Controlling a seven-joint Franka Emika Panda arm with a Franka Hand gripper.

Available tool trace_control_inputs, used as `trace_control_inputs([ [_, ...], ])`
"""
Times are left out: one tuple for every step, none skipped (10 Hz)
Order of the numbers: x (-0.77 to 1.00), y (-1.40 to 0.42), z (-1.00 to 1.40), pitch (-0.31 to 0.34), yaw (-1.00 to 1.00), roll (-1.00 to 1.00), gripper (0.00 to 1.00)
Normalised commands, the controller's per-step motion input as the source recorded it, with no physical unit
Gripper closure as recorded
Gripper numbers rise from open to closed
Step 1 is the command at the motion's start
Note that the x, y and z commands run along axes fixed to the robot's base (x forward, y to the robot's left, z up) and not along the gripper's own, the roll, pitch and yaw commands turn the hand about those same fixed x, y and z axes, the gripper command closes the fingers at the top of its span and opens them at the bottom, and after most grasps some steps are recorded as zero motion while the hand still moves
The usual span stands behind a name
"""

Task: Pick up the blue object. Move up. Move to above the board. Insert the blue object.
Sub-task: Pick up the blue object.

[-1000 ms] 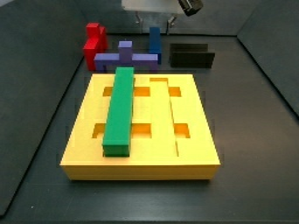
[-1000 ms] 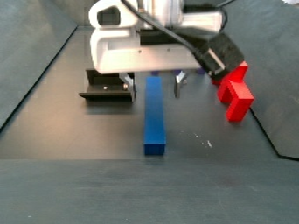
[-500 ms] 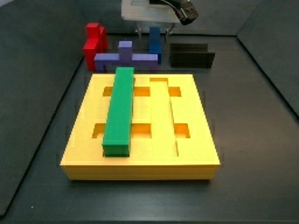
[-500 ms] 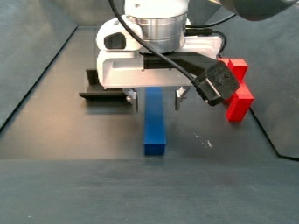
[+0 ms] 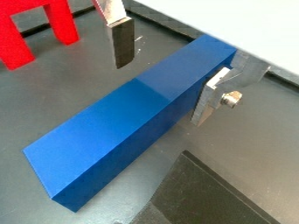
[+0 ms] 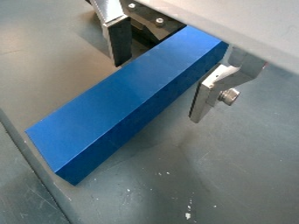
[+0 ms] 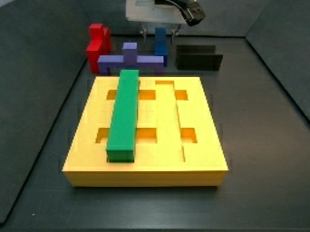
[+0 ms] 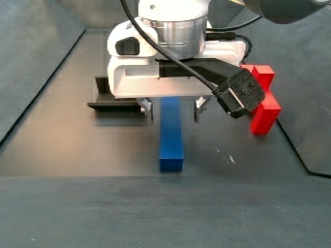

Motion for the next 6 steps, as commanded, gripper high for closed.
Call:
trace_control_inputs([
  [0.0, 0.0, 0.0, 0.0, 0.0, 0.0, 1.0],
  [0.0, 0.0, 0.0, 0.0, 0.0, 0.0, 1.0],
  [0.0, 0.0, 0.0, 0.0, 0.0, 0.0, 1.0],
  [0.0, 0.0, 0.0, 0.0, 0.0, 0.0, 1.0],
  [0.0, 0.0, 0.0, 0.0, 0.0, 0.0, 1.0],
  [0.0, 0.0, 0.0, 0.0, 0.0, 0.0, 1.0],
])
